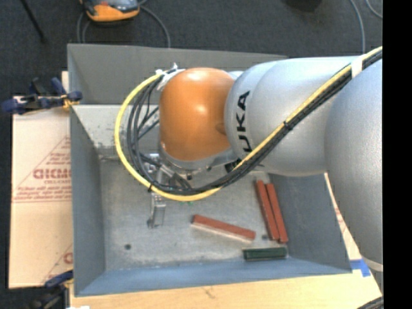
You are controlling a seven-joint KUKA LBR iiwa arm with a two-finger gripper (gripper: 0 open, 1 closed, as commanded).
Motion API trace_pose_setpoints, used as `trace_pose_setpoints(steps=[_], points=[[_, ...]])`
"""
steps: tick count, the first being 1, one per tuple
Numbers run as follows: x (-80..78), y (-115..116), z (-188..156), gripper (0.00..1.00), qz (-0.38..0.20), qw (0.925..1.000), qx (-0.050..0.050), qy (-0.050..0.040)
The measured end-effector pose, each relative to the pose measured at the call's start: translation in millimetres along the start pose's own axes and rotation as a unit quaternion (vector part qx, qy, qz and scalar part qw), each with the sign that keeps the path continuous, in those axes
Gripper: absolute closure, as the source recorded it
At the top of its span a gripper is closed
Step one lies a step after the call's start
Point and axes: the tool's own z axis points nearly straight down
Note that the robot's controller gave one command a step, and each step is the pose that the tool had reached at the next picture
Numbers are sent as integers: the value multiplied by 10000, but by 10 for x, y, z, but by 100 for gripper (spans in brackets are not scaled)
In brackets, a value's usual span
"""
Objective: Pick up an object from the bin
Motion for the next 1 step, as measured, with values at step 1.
trace_pose_setpoints(steps=[1], points=[[-377, -214, 84, 0, -146, 9999, -11, -12]])
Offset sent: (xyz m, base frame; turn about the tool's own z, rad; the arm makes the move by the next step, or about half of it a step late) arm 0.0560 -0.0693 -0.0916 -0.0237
